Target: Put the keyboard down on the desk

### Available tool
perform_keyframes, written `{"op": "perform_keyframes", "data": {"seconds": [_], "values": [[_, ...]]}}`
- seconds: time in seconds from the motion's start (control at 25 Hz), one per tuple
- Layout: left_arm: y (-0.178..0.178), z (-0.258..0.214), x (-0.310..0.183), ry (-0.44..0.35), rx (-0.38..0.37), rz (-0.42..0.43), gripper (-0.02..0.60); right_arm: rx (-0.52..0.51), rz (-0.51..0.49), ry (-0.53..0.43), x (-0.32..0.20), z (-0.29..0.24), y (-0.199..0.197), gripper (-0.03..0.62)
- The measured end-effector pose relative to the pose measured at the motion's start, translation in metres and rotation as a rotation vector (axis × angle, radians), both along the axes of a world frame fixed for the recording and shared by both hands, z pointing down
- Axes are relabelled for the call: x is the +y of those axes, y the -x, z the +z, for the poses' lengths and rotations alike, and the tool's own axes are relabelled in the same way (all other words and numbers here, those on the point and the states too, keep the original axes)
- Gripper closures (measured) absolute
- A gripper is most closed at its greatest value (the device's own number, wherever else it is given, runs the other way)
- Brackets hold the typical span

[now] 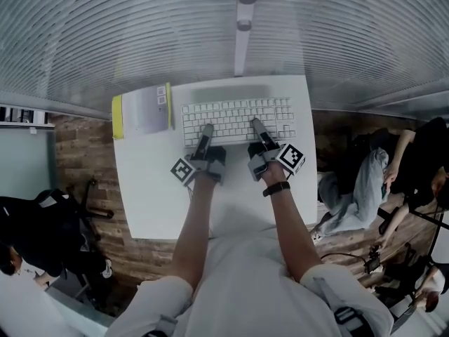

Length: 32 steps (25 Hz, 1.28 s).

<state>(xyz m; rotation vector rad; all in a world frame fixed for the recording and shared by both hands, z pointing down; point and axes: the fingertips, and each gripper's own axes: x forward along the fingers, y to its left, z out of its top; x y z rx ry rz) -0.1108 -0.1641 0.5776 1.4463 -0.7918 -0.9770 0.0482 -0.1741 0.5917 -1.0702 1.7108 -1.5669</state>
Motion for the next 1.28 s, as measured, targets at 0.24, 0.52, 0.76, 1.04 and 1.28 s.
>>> {"op": "perform_keyframes", "data": {"seconds": [0.24,0.52,0.76,1.04,1.28], "values": [[0.000,0.012,0.002,0.047,0.022,-0.019,0.445,0.020,-0.001,0.032,-0.002,0.009,0.000,0.445],[0.000,0.029,-0.001,0.123,0.022,-0.014,0.445,-0.002,0.016,0.099,-0.003,0.022,0.002,0.445],[-0.001,0.044,0.000,0.211,0.018,-0.005,0.446,0.018,0.029,0.170,-0.003,0.035,0.000,0.445],[-0.003,0.054,0.000,0.267,0.015,0.008,0.446,0.018,0.057,0.219,-0.006,0.042,-0.002,0.444],[-0.001,0.060,0.000,0.301,0.012,-0.004,0.449,-0.033,0.121,0.163,0.007,0.035,-0.008,0.388]]}}
